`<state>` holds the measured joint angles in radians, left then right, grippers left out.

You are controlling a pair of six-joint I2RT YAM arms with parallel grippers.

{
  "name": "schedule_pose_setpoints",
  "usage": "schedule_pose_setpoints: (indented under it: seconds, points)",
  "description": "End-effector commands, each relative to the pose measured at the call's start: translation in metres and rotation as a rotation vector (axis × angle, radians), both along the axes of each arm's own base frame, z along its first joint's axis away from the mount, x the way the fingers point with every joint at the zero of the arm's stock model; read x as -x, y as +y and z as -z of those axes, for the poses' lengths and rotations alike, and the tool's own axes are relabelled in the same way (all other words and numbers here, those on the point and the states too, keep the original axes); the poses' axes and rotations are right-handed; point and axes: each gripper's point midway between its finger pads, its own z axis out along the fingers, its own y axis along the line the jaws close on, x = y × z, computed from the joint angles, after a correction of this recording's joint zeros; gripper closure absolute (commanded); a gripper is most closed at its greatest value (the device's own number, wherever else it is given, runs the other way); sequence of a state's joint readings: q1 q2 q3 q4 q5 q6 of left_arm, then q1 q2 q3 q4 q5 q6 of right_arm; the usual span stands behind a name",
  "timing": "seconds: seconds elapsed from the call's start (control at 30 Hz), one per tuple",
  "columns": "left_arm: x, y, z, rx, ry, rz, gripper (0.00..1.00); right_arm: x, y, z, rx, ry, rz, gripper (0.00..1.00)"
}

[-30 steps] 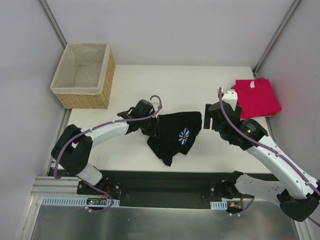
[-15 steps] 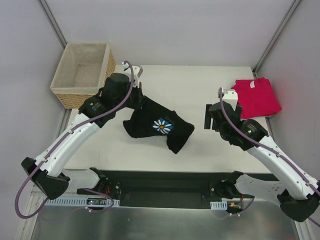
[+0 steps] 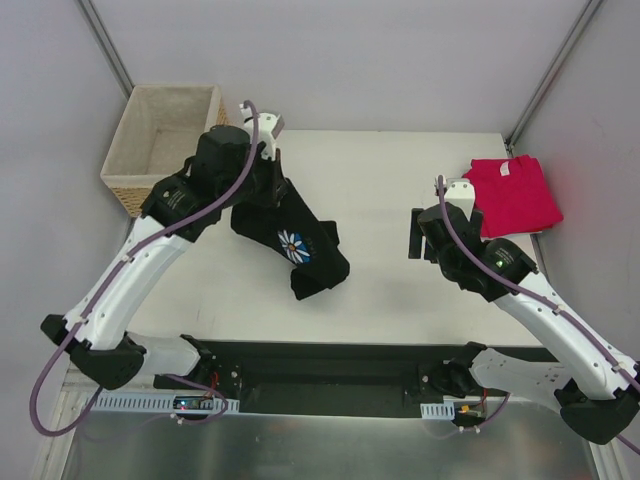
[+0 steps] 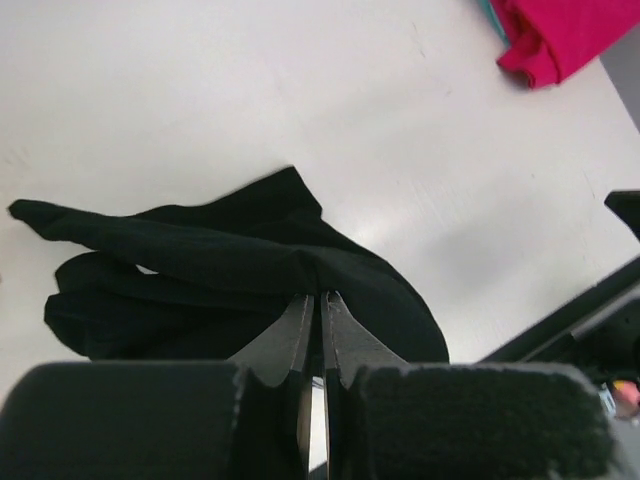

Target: Fold and stack the t-shirts

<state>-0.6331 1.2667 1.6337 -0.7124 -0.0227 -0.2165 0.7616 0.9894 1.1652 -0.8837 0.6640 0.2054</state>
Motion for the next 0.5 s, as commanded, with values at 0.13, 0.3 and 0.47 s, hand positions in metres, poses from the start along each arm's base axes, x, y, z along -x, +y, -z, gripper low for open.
schedule_pose_setpoints:
  seconds: [0.13,0.3,0.47]
  points:
    - [0.012,-0.095,0.077,-0.041,0.278,0.203,1.00,-0.003,0.000,-0.009,-0.019,-0.033,0.004,0.19]
    - [0.044,-0.165,0.095,-0.051,0.350,0.387,1.00,-0.001,-0.010,-0.016,-0.026,-0.070,0.051,0.19]
    - [0.083,-0.227,0.085,-0.023,0.348,0.569,1.00,0.000,-0.013,-0.019,-0.028,-0.083,0.052,0.19]
